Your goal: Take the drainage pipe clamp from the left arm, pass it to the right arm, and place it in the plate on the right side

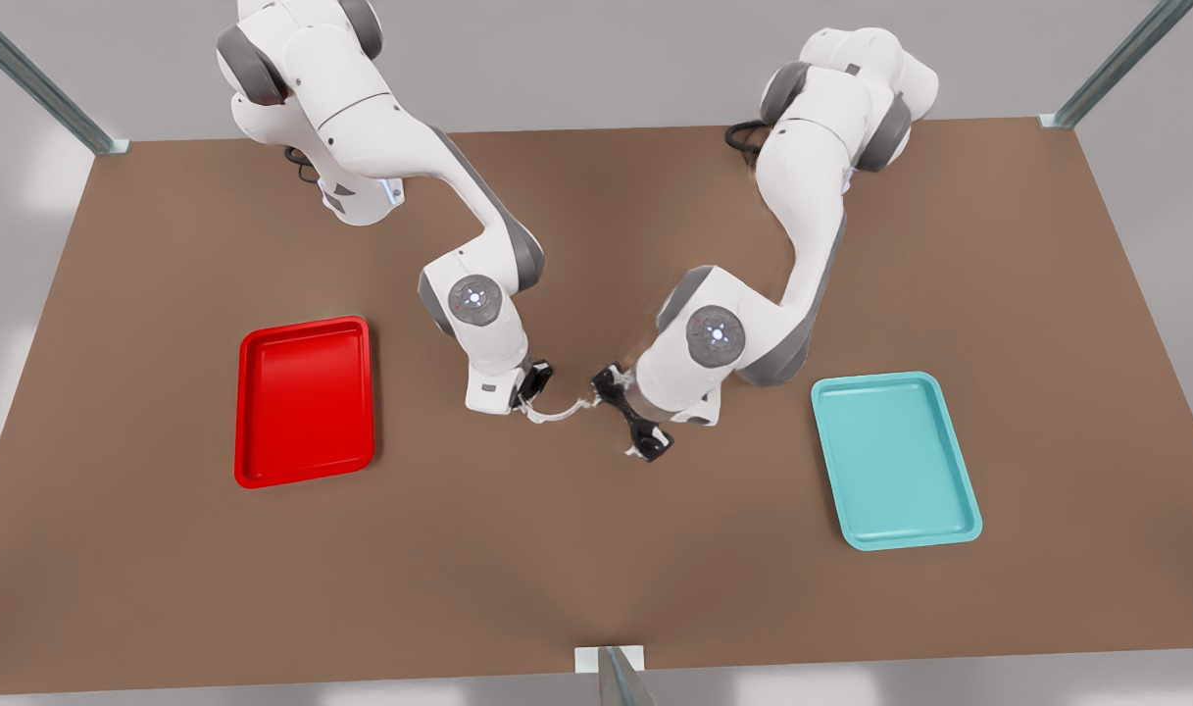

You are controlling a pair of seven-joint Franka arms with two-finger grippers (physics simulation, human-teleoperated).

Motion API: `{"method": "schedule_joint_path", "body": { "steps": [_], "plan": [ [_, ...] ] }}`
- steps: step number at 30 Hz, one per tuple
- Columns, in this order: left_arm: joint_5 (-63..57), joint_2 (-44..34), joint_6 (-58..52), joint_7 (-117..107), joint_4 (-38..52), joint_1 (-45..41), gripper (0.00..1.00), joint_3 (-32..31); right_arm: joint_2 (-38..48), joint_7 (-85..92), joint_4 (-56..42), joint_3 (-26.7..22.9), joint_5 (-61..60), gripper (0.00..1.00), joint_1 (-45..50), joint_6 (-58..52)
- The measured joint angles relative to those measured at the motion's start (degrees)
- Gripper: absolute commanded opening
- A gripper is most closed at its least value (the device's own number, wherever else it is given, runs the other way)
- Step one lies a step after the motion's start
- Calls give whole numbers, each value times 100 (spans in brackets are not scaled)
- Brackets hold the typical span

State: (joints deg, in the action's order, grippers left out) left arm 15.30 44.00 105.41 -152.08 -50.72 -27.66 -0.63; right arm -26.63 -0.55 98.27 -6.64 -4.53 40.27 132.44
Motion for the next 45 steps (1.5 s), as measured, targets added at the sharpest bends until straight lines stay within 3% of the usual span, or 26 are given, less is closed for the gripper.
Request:
{"method": "schedule_joint_path", "body": {
  "steps": [2,5,6,8,10,19,30,31,32,38,45],
  "plan": [
    [-49,-422,-850,985,122,919,100,62,-48,8,19,-19,17,21,-293,-19],
    [-678,-721,-1988,3107,151,1469,100,65,-41,98,55,-43,50,21,-1378,-132],
    [-984,-1026,-2196,3903,-267,1650,100,-68,-57,177,43,-46,55,21,-1787,-163],
    [-1415,-2135,-2105,5371,-2078,2016,100,-437,-110,390,21,-48,58,21,-2505,-213],
    [-1858,-2459,-2147,6566,-2419,1946,100,-602,-178,630,20,-53,61,21,-3000,-260],
    [-2419,-2602,-2437,10438,-2454,2105,100,-627,112,1659,601,-91,383,21,-3636,-893],
    [-2446,-2613,-2650,13167,-2371,2115,100,-653,437,2405,1518,-172,927,21,-3757,-1085],
    [-2447,-2611,-2657,13343,-2369,2114,100,-654,432,2437,1529,-169,958,66,-3732,-1097],
    [-2447,-2610,-2663,13508,-2368,2116,100,-653,422,2453,1523,-165,1003,100,-3716,-1115],
    [-2447,-2602,-2680,14331,-2367,2142,100,-638,392,2373,1264,-132,1257,100,-3702,-1276],
    [-2438,-2596,-2674,15001,-2367,2146,100,-656,704,2287,-996,-130,1059,100,-3116,-2654]
  ]
}}
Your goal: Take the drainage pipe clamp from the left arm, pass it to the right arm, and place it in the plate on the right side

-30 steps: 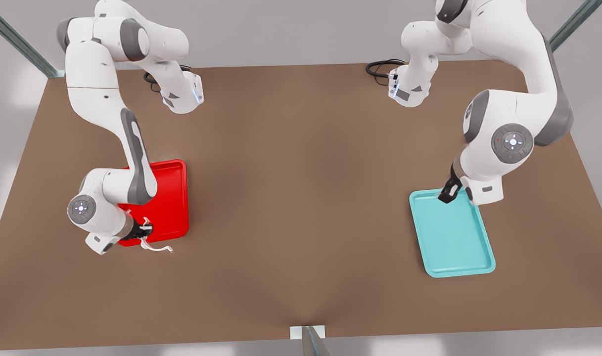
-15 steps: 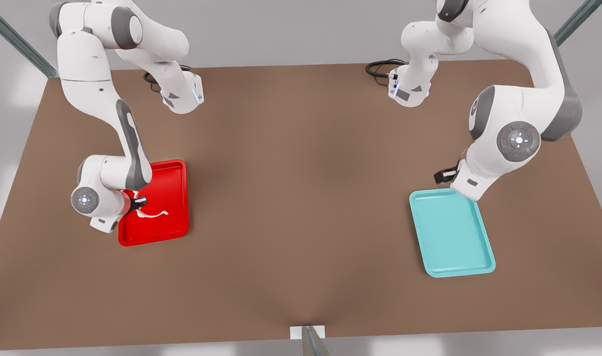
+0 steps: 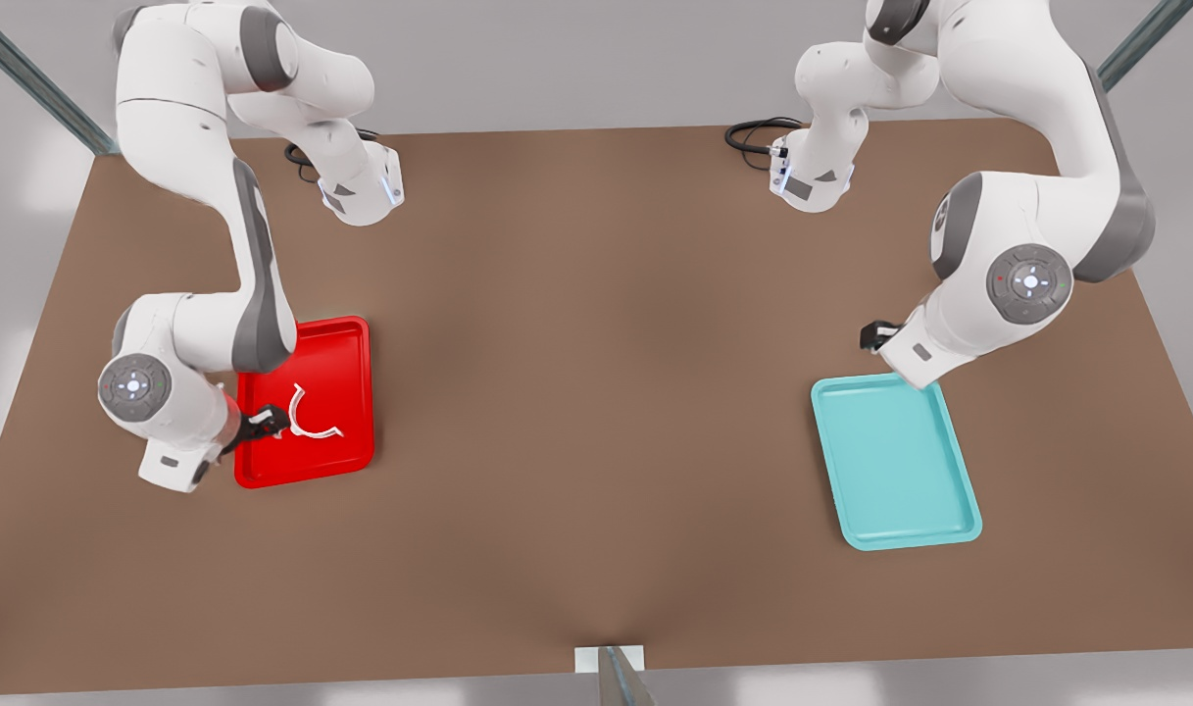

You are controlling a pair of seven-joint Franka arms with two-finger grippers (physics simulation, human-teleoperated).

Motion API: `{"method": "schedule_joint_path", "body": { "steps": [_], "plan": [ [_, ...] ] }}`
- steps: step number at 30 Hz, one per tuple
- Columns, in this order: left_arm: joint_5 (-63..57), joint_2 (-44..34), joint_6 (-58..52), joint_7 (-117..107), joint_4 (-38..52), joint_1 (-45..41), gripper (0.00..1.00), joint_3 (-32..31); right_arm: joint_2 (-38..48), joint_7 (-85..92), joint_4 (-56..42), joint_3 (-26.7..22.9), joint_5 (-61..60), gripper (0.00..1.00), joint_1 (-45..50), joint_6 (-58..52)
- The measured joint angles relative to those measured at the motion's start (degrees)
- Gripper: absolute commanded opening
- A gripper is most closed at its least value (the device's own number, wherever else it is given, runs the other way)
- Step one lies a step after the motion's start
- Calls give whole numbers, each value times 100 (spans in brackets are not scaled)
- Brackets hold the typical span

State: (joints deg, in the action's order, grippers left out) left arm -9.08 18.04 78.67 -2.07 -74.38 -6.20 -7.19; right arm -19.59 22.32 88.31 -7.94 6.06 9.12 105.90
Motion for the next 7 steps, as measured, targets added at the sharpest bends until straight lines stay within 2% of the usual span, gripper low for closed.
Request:
{"method": "schedule_joint_path", "body": {
  "steps": [3,7],
  "plan": [
    [12,3,-3,216,0,-16,100,-1,953,-200,-153,35,-156,100,28,-758],
    [35,5,-5,455,0,-5,100,0,1172,-594,-279,85,-336,100,154,-1642]
  ]
}}
